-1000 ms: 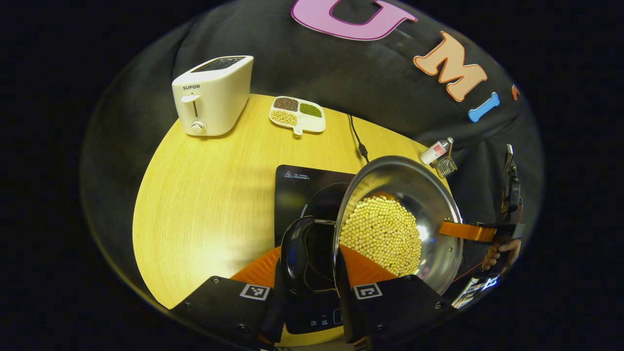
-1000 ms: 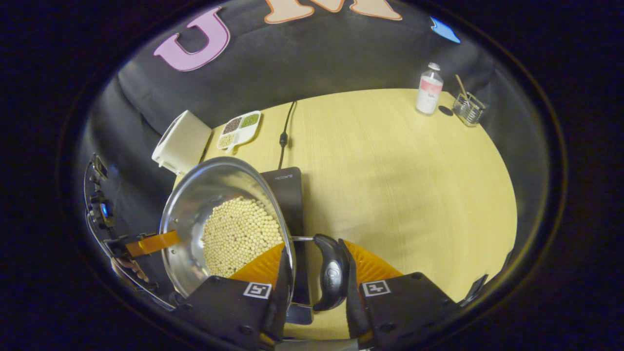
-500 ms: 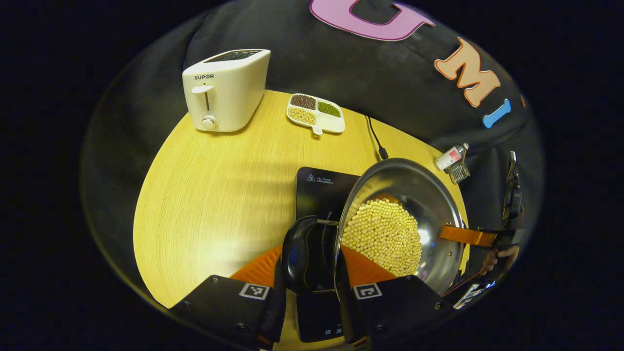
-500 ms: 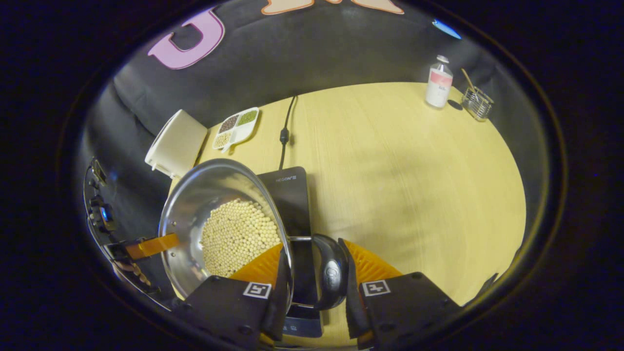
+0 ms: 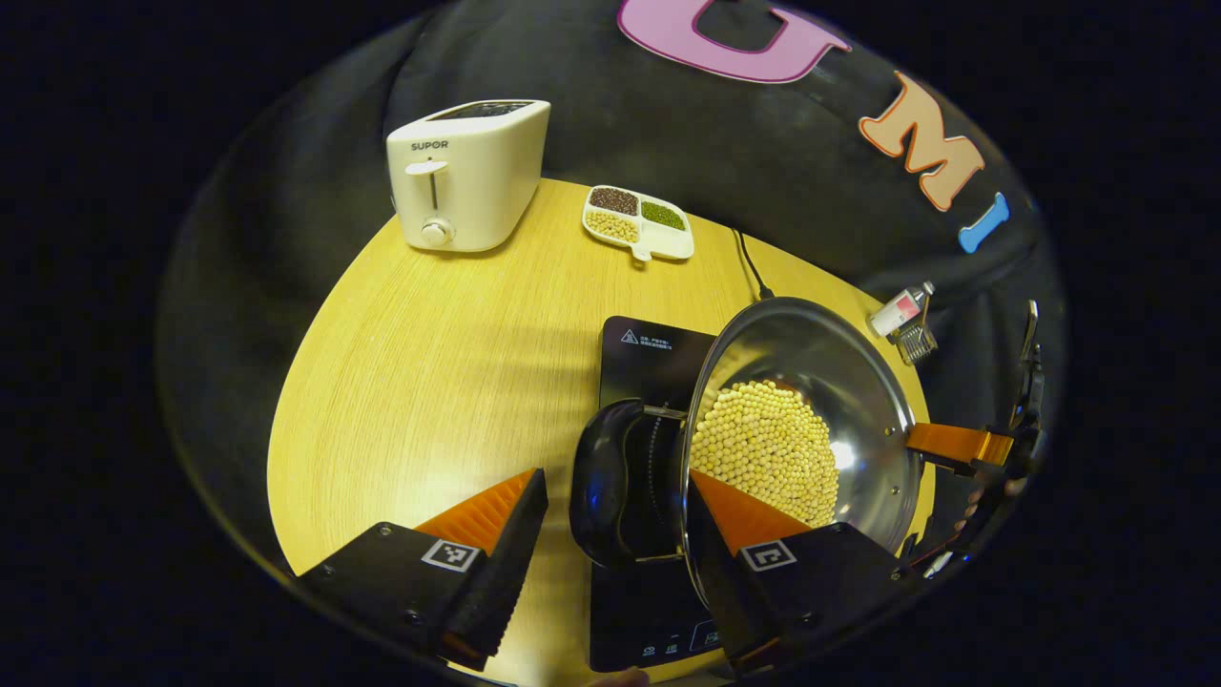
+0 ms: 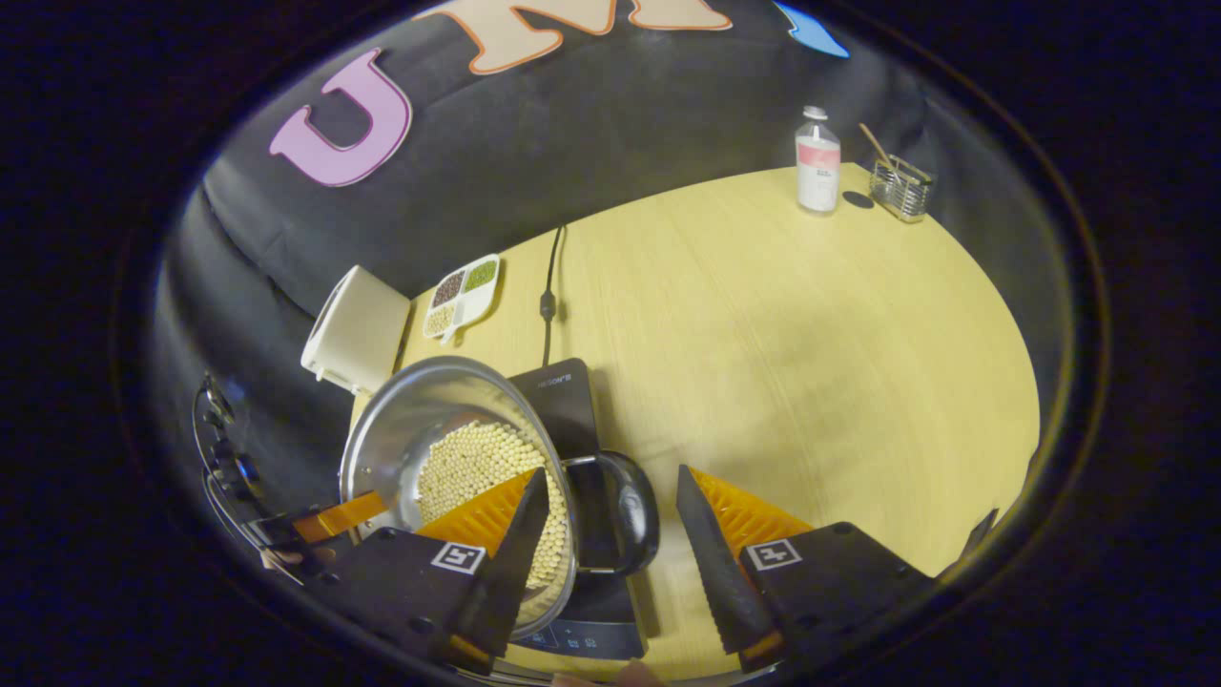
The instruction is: First push the handle of the pot to place it horizontally, then grasp the pot with both hands and set it on the induction cooktop.
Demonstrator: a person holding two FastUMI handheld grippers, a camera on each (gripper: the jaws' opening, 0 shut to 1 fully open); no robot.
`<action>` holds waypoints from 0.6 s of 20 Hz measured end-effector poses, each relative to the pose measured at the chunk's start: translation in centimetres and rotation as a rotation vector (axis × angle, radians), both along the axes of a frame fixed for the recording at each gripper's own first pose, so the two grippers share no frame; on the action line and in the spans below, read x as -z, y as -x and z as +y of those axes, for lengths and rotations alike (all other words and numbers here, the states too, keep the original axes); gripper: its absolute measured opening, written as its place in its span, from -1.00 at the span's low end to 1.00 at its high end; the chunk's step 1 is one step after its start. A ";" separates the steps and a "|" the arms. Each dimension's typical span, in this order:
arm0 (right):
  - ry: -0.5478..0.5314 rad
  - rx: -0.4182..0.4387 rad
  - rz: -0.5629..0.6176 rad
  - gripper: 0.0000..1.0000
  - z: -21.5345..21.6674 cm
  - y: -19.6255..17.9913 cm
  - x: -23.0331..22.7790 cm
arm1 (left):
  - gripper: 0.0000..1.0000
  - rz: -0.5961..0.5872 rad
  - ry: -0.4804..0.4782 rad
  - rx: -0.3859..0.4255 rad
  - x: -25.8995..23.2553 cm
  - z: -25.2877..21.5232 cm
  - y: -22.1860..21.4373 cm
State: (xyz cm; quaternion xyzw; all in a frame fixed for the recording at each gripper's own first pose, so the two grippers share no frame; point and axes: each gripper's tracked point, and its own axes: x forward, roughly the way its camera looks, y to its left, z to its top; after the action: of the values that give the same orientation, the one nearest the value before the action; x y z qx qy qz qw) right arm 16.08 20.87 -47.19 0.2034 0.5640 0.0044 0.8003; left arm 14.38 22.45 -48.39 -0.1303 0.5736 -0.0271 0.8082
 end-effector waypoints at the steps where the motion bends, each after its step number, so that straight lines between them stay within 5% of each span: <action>1: 0.006 0.001 -0.018 0.59 -0.7 -0.1 -0.4 | 0.71 -0.002 -0.005 -0.008 -0.3 0.2 0.2; 6: -0.036 -0.019 -0.112 0.59 -2.3 0.5 -3.8 | 0.96 -0.151 -0.172 0.053 -3.8 2.0 -1.7; 12: -0.101 -0.013 -0.285 0.58 -6.8 1.7 -10.4 | 0.94 -0.393 -0.367 0.044 -13.8 0.4 -2.0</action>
State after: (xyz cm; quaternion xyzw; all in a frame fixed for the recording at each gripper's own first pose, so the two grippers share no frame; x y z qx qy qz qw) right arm 14.37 14.04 -36.77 0.2371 0.4450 0.0669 0.8610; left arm 16.43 22.83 -34.56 0.0385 0.4036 0.0350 0.9135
